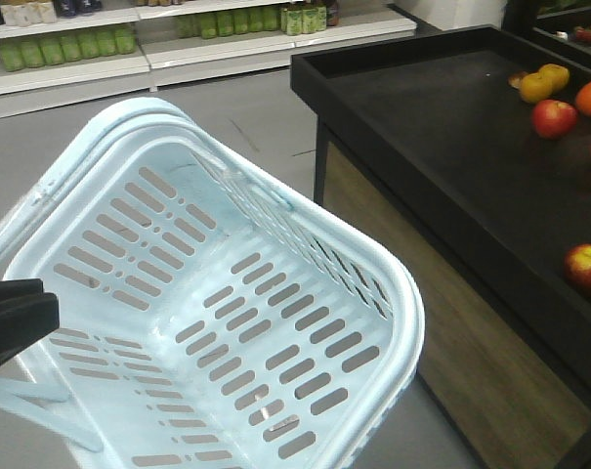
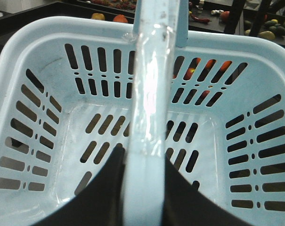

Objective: Pick three apples into basket with both arms
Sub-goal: 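Hold the basket up with the left gripper while backing away, then drive the base across the aisle carrying the basket in the left gripper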

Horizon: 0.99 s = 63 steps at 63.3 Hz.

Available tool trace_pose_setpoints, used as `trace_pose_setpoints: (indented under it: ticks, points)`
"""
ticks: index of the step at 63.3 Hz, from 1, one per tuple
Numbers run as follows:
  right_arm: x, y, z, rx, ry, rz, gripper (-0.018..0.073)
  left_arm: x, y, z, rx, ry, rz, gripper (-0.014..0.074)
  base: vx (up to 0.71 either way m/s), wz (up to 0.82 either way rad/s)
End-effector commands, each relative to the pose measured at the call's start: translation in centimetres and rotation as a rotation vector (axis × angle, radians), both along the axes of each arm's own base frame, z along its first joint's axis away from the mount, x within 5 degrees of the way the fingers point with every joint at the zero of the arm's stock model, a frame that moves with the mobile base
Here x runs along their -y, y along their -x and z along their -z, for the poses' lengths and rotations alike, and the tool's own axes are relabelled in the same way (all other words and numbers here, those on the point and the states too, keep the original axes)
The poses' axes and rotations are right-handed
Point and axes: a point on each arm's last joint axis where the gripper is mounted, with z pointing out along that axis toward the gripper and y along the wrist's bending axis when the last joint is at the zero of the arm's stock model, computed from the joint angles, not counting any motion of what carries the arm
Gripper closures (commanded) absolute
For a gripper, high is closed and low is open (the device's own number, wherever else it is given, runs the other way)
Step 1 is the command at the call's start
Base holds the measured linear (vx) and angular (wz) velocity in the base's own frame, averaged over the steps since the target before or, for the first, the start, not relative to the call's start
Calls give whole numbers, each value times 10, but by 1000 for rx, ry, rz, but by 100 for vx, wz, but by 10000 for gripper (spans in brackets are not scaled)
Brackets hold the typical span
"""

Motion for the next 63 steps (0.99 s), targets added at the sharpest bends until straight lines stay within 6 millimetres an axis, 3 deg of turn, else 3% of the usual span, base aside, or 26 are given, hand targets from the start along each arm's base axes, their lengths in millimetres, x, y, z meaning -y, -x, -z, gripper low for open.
trace_pose_setpoints:
  ticks: [1,63]
  points:
    - [-1,0,-3,67,25,-13,564,-1,-1,-16,51,98,-38,602,-11,42]
    - [-1,0,-3,67,25,-13,564,-1,-1,-16,50,98,-37,602,-4,42]
